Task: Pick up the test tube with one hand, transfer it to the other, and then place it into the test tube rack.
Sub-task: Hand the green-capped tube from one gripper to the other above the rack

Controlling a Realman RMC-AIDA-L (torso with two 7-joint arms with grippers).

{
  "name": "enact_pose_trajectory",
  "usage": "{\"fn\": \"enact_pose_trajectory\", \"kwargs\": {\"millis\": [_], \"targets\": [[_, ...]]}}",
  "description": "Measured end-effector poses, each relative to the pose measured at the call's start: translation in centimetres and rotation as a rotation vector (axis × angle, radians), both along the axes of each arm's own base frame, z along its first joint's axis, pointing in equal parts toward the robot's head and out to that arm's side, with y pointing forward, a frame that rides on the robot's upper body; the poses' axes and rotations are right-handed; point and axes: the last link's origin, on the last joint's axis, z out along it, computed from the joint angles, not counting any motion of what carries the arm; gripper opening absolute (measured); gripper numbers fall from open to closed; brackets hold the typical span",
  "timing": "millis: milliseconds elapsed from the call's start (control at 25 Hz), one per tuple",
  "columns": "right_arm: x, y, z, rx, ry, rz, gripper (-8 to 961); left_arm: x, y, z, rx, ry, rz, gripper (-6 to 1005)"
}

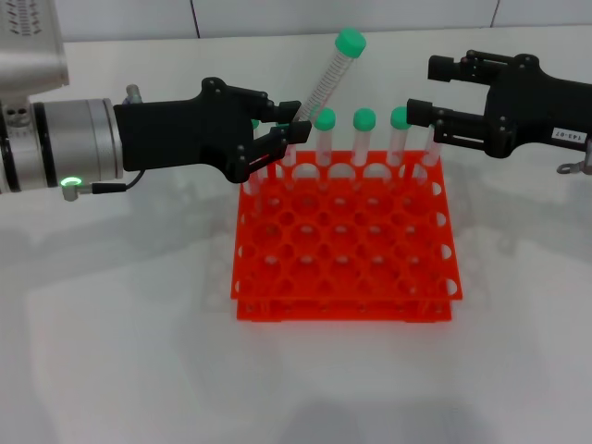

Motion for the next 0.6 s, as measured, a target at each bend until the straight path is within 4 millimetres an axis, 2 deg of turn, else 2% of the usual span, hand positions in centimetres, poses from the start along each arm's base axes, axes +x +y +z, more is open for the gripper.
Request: {"fn": "enact_pose_trajectory", "kwargs": {"millis": [600], "targets": [[-0.49,0.24,0.14,0.002,0.006,0.015,632,-0.53,-0.42,-0.11,0.028,0.003,-0.036,194]]}}
